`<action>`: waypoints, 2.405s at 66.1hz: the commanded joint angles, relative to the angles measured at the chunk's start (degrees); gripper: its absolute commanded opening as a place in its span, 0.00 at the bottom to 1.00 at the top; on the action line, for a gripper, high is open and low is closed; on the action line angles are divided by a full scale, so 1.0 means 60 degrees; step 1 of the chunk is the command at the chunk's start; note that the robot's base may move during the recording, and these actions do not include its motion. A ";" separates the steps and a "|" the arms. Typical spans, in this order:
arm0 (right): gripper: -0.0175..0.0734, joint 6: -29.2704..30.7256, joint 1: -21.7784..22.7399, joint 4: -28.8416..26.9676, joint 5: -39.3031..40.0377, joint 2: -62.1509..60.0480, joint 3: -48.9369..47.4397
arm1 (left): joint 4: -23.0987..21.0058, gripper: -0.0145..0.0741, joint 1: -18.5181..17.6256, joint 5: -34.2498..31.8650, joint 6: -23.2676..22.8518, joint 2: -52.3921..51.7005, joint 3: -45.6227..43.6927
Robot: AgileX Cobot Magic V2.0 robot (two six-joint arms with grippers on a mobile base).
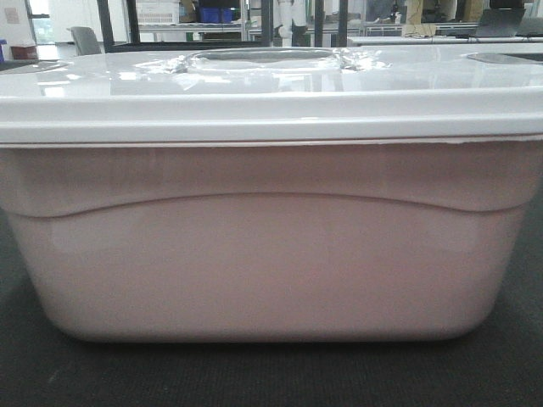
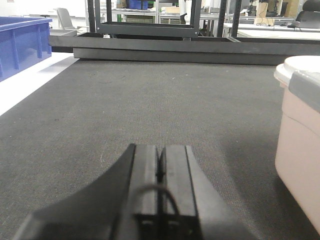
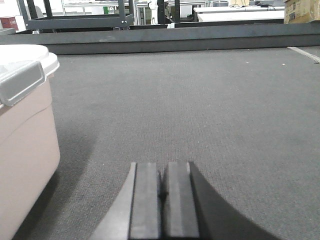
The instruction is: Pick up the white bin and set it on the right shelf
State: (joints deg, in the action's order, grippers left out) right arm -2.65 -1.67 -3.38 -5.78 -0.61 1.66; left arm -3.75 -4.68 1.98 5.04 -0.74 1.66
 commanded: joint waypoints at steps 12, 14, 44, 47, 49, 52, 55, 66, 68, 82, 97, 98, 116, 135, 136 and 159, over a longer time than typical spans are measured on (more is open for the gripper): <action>0.25 0.0036 -0.0014 0.0091 0.0794 -0.0170 -0.0006 | 0.0013 0.03 -0.0072 -0.0796 -0.0096 -0.0067 -0.0018; 0.25 0.0036 -0.0014 0.0091 0.0794 -0.0170 -0.0006 | 0.0013 0.03 -0.0072 -0.0796 -0.0096 -0.0067 -0.0018; 0.25 0.0036 -0.0014 0.0091 0.0794 -0.0170 -0.0006 | 0.0013 0.03 -0.0072 -0.0796 -0.0096 -0.0067 -0.0018; 0.25 0.0036 -0.0014 0.0091 0.0794 -0.0170 -0.0006 | 0.0013 0.03 -0.0072 -0.0796 -0.0096 -0.0067 -0.0018; 0.25 0.0036 -0.0014 0.0091 0.0830 -0.0170 -0.0006 | 0.0013 0.03 -0.0072 -0.0796 -0.0096 -0.0067 -0.0018; 0.25 0.0036 -0.0014 0.0091 0.0864 -0.0170 -0.0006 | 0.0013 0.03 -0.0072 -0.0796 -0.0096 -0.0067 -0.0018; 0.25 0.0036 -0.0014 0.0091 0.0864 -0.0170 -0.0006 | 0.0013 0.03 -0.0072 -0.0796 -0.0096 -0.0067 -0.0018; 0.25 0.0036 -0.0014 0.0091 0.1768 -0.0170 -0.0034 | -0.0349 0.03 -0.0072 -0.1939 -0.0096 -0.0067 -0.0087; 0.25 0.0036 -0.0014 0.0081 0.1948 -0.0170 -0.0103 | -0.0485 0.03 -0.0072 -0.2186 -0.0096 -0.0067 -0.0188; 0.25 0.0027 -0.0014 0.0065 -0.0150 -0.0027 -0.2335 | -0.0558 0.03 -0.0072 -0.1395 -0.0096 0.0007 -0.1987; 0.25 0.0027 -0.0014 0.0074 -0.3098 0.1540 -0.4913 | -0.0558 0.03 -0.0072 0.1831 -0.0096 0.1389 -0.4637; 0.25 0.0027 -0.0014 0.0074 -0.3225 0.1686 -0.5035 | -0.0558 0.03 -0.0072 0.2023 -0.0096 0.1531 -0.4797; 0.25 0.0035 -0.0014 0.0074 -0.5577 0.5175 -0.7479 | -0.0868 0.03 -0.0072 0.4701 -0.0096 0.4996 -0.7427; 0.25 0.0035 -0.0014 0.0074 -0.8451 0.8522 -0.9840 | -0.1249 0.03 -0.0072 0.8773 -0.0096 0.8584 -0.9799; 0.25 0.0035 -0.0014 0.0074 -0.8539 0.8711 -0.9924 | -0.1251 0.03 -0.0072 0.8951 -0.0096 0.8725 -0.9888; 0.25 0.0035 -0.0014 -0.0155 -0.9853 1.0610 -1.0695 | -0.1349 0.03 -0.0072 0.9649 -0.0096 1.1039 -1.0465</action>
State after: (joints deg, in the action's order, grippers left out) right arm -2.65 -1.67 -3.63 -66.16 62.53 -60.41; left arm -10.47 -4.68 61.23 5.04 64.27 -58.98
